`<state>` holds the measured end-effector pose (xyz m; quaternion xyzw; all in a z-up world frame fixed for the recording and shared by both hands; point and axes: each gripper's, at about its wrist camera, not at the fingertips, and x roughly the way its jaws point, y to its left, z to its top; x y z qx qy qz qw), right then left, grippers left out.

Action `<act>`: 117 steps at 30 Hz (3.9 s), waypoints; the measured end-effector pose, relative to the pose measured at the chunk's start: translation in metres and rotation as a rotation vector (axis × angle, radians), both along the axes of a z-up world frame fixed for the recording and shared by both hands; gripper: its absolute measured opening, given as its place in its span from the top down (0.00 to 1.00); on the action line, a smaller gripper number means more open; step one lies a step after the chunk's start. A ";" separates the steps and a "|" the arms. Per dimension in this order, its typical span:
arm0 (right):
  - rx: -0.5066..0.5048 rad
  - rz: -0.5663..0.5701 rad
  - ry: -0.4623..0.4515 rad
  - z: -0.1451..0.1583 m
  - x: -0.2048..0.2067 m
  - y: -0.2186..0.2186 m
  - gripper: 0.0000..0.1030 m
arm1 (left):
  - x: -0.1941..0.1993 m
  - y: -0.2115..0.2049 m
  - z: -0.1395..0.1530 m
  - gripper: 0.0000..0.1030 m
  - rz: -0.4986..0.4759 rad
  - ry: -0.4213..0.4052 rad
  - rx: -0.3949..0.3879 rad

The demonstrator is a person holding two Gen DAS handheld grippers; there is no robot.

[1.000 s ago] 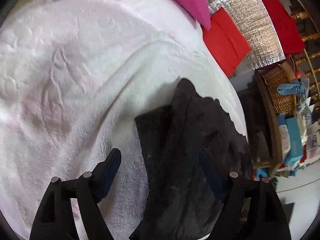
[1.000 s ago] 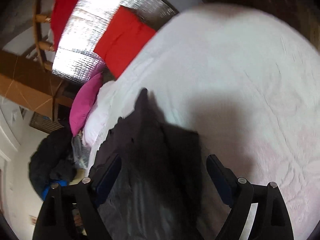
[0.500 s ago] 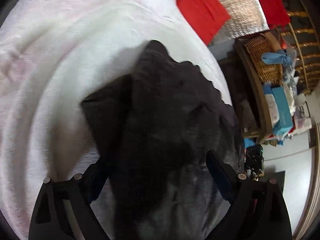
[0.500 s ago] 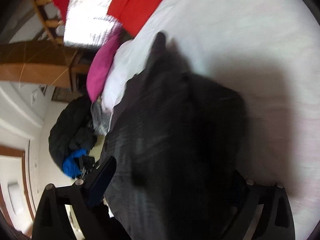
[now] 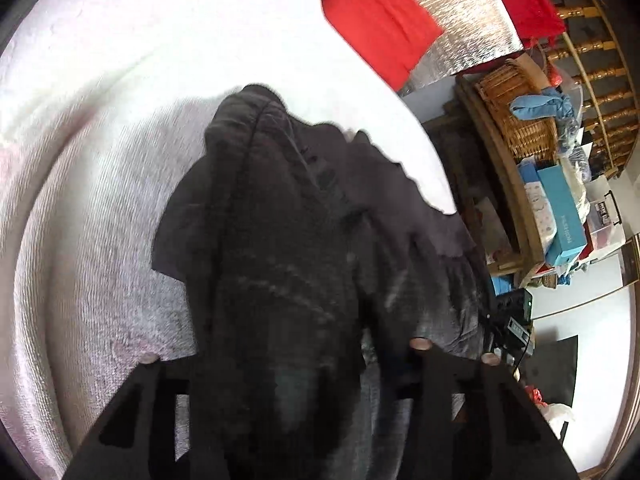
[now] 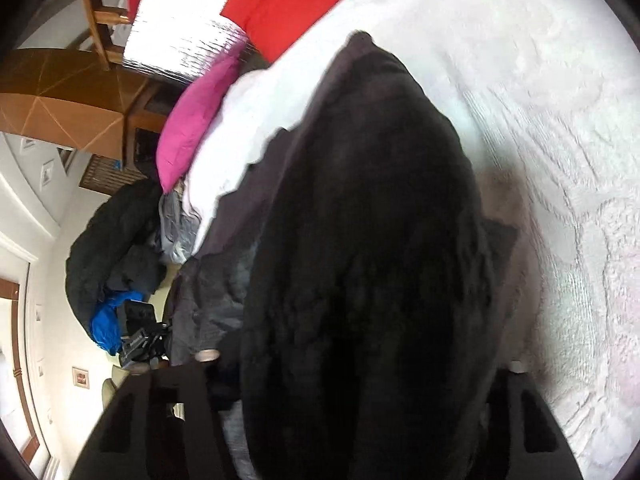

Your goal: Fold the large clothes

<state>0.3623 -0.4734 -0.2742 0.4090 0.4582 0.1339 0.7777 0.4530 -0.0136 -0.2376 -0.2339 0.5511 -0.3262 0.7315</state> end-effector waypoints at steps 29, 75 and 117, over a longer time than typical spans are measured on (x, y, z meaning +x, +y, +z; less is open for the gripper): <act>-0.132 -0.232 0.065 0.031 -0.019 -0.045 0.29 | -0.015 -0.025 0.048 0.30 0.231 -0.208 0.535; -0.417 -0.291 0.039 0.028 0.035 -0.005 0.31 | -0.024 -0.018 0.018 0.12 0.335 -0.308 0.736; -0.846 -0.394 -0.473 0.291 -0.353 0.227 0.25 | -0.400 -0.009 0.304 0.00 0.576 -1.008 0.678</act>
